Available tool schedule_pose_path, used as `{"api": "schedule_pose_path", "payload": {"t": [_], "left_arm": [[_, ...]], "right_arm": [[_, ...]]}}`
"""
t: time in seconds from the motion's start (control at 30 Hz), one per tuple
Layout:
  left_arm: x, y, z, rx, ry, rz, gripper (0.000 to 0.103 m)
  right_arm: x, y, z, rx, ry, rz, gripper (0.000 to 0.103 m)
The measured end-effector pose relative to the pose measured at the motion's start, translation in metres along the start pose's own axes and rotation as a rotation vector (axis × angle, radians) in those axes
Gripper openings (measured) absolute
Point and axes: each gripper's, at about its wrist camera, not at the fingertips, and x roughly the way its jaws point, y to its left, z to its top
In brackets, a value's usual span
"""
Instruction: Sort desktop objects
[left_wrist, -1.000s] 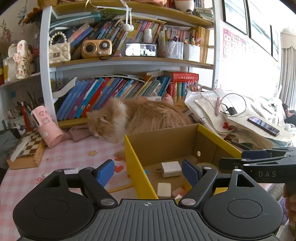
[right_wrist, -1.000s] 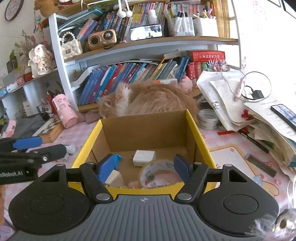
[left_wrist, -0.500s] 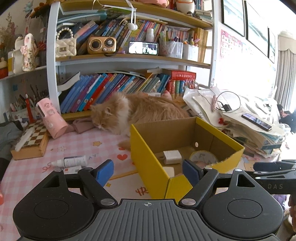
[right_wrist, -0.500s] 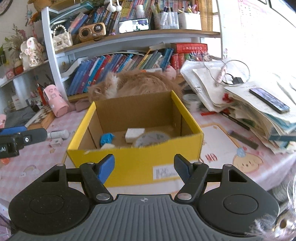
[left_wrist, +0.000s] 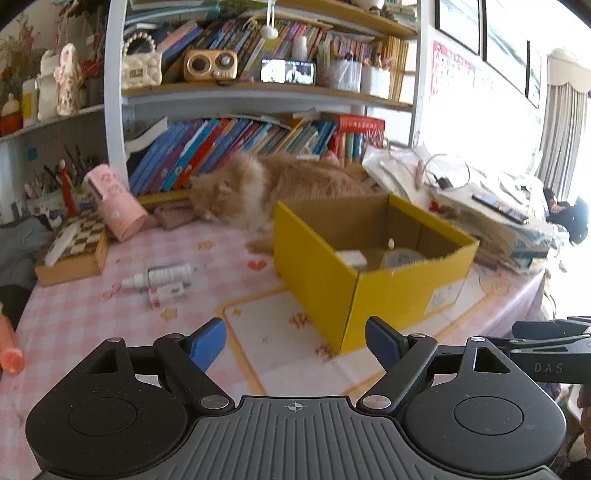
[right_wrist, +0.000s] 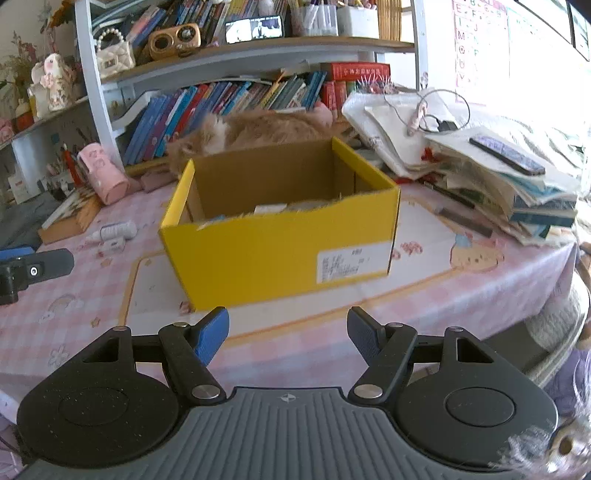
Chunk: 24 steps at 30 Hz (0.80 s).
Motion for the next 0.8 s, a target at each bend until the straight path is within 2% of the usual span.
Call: {"api": "schedule_pose_path", "payload": {"t": [0.4, 0.8], "left_arm": [[-0.026, 0.025, -0.035, 0.017, 0.065, -0.003, 0.085], [-0.052, 0.065, -0.057, -0.024, 0.089, 0.081, 0.085]], "right_arm": [[-0.009, 0.055, -0.036, -0.013, 0.058, 0.028, 0.069], [-0.004, 0.108, -0.047, -0.078, 0.090, 0.115, 0.069]]}}
